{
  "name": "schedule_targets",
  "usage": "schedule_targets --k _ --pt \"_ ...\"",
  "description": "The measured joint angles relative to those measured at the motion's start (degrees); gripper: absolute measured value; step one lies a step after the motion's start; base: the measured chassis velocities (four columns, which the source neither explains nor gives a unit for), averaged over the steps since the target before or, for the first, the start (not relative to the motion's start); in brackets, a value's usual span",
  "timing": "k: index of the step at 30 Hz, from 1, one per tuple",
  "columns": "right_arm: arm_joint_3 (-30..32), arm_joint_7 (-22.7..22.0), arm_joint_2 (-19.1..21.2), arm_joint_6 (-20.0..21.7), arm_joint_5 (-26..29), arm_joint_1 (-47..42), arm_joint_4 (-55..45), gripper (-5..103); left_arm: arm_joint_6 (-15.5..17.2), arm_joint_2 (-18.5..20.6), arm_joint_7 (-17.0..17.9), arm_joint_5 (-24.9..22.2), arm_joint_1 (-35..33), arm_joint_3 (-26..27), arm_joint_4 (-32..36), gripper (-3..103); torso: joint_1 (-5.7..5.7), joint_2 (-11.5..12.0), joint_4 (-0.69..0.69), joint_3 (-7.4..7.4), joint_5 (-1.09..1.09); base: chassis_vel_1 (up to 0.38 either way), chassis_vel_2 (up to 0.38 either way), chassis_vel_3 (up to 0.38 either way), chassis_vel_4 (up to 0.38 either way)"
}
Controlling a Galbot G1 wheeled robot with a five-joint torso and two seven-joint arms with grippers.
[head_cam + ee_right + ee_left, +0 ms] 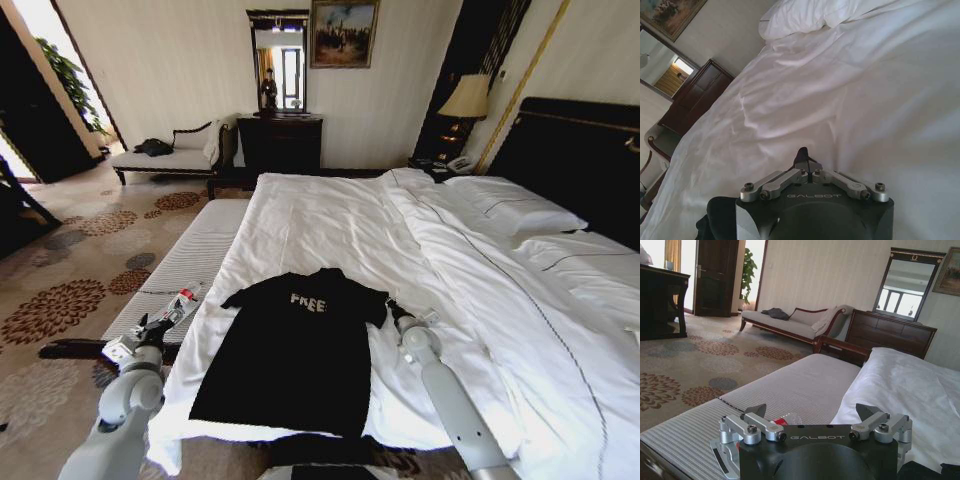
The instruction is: Fold the clothes on the bed.
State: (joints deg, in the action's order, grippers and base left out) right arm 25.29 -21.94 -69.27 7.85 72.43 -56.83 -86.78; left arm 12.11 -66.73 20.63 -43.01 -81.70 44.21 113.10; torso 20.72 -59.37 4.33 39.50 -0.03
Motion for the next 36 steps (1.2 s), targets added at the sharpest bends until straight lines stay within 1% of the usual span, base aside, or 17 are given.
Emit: schedule_targets --k 8,10,17,22,24,26,27,28,29,30,32,33,34,35,36 --pt "1.1 -0.1 0.6 0.0 0.5 -0.1 -0.9 0 0.0 -0.1 0.0 0.1 0.1 0.0 0.0 100 0.00 0.0 0.00 0.00 0.00 0.000 0.000 0.000 0.000" --pt "1.7 -0.4 1.3 0.4 0.7 -0.1 -1.5 0 0.0 -0.1 0.0 0.1 0.1 0.0 0.0 100 0.00 0.0 0.00 0.00 0.00 0.000 0.000 0.000 0.000" --pt "2.4 -1.0 1.7 1.0 0.6 -0.6 -2.2 0 0.0 -0.2 0.0 0.1 0.2 -0.2 -0.2 100 0.00 0.0 0.00 0.00 0.00 0.000 0.000 0.000 0.000" --pt "2.6 -1.5 1.5 1.3 -0.8 -1.3 -2.8 0 0.0 -0.2 0.0 0.2 0.2 -0.2 -0.2 100 0.00 0.0 0.00 0.00 0.00 0.000 0.000 0.000 0.000" --pt "3.0 -1.7 1.5 1.4 -1.8 -2.6 -4.7 0 -0.1 -0.3 0.0 0.3 0.2 -0.3 -0.2 100 0.00 0.0 0.01 0.01 0.01 0.000 0.000 0.000 0.000" --pt "3.9 -2.3 1.9 2.0 -1.6 -4.7 -8.5 0 -0.1 -0.3 0.0 0.3 0.0 -0.2 -0.2 100 0.00 0.0 0.00 0.00 0.00 0.000 0.000 0.000 0.000" --pt "3.9 -2.3 1.9 2.0 -1.6 -4.7 -8.5 0 -0.1 -0.3 0.0 0.3 0.0 -0.2 -0.2 100 0.00 0.0 0.00 0.00 0.00 0.000 0.000 0.000 0.000" --pt "4.4 -2.9 2.4 2.4 -1.0 -6.2 -11.0 14 -0.2 -0.3 0.0 0.3 -0.1 -0.1 -0.2 100 0.00 0.0 0.00 0.00 -0.01 0.000 0.000 0.000 0.000" --pt "4.9 -3.7 3.1 3.1 -0.1 -8.0 -13.8 14 -0.3 -0.2 0.0 0.3 -0.1 0.0 -0.2 100 0.00 0.0 -0.01 0.00 -0.01 0.000 0.000 0.000 0.000" --pt "5.3 -4.7 4.1 4.0 0.9 -10.3 -16.7 24 -0.4 -0.2 0.0 0.3 -0.2 0.2 -0.3 100 0.00 0.0 0.00 0.00 -0.01 0.000 0.000 0.000 0.000" --pt "5.7 -6.2 6.0 5.5 2.3 -14.9 -21.5 24 -0.5 -0.1 0.0 0.2 -0.4 0.4 -0.5 100 0.00 0.0 0.02 0.00 -0.01 0.000 0.000 0.000 0.000" --pt "5.7 -6.2 6.0 5.5 2.3 -14.9 -21.5 24 -0.5 -0.1 0.0 0.2 -0.4 0.4 -0.5 100 0.00 0.0 0.02 0.00 -0.01 0.000 0.000 0.000 0.000" --pt "5.7 -7.2 7.1 6.7 3.0 -17.6 -24.3 35 -0.6 0.0 0.0 0.2 -0.5 0.6 -0.6 100 0.00 0.0 0.04 0.00 -0.01 0.000 0.000 0.000 0.000" --pt "5.8 -8.5 8.2 8.0 4.2 -20.7 -27.8 35 -0.7 0.1 0.0 0.1 -0.5 0.7 -0.8 100 0.00 0.0 0.03 0.00 -0.01 0.000 0.000 0.000 0.000" --pt "5.8 -10.3 9.0 9.3 5.7 -23.7 -31.6 46 -0.8 0.2 0.0 0.0 -0.5 0.8 -1.0 100 -0.01 0.0 0.03 -0.01 0.00 0.000 0.000 0.000 0.000"
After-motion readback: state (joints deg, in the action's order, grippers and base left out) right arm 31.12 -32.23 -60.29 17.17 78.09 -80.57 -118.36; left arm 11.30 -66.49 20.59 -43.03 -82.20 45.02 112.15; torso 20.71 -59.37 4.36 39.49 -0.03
